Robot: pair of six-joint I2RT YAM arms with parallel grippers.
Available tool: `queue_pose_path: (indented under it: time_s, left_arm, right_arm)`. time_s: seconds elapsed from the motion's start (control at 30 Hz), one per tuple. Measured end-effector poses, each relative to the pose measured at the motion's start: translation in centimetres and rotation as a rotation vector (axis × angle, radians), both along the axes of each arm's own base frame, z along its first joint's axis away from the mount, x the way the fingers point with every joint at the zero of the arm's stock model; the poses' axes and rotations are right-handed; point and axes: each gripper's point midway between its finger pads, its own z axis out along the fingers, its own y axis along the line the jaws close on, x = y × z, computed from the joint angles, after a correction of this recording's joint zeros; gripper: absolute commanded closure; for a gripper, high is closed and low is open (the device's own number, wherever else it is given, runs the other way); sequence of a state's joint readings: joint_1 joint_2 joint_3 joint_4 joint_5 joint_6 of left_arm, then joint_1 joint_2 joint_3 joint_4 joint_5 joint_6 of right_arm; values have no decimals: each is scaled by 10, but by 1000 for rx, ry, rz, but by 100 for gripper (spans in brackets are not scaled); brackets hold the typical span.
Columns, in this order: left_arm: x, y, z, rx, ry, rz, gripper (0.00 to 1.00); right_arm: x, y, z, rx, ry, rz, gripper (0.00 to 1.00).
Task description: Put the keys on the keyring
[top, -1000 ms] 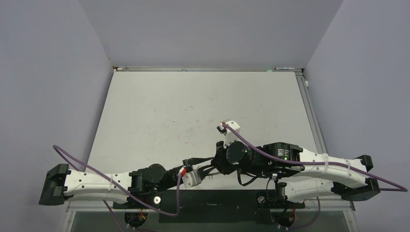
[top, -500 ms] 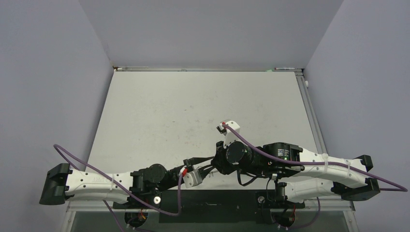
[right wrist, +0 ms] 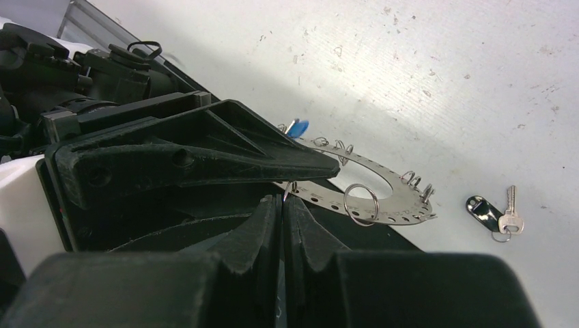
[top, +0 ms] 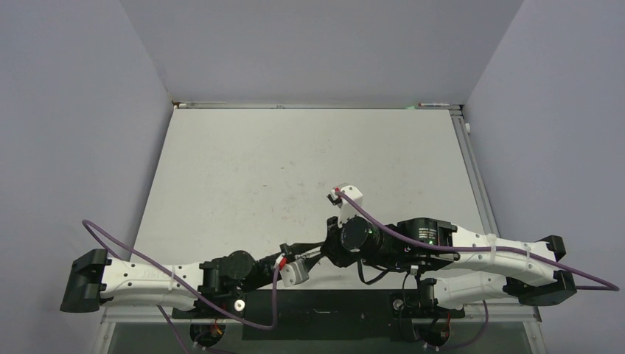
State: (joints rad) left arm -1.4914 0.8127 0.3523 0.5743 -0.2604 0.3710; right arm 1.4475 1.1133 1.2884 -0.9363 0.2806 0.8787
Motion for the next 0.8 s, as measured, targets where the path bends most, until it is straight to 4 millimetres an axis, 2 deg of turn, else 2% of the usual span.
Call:
queue_pose_path:
  time_s: [0.07,0.1,0.17,0.23,0.47,0.8]
  left_arm:
    - [0,0,0,0,0,0,100]
    - [0,0,0,-2,1,0,100]
    - [0,1,0,-5,2,-2,100]
    - [-1,1,1,-10,5,-4,100]
    - [-2,6,-2,-31,28,-7,100]
    - [-6,20,-12,-117,96,-21,100]
  right_arm:
    - [0,0,0,-1,0,0,82]
    - [0,0,0,-1,-1,0,71]
    - [0,1,1,4,2,-3,55]
    - [1,3,6,13,-6,-5,47]
    - [10,5,35,70,-50,-32,44]
    - [21,-9,50,112,-111,-86,48]
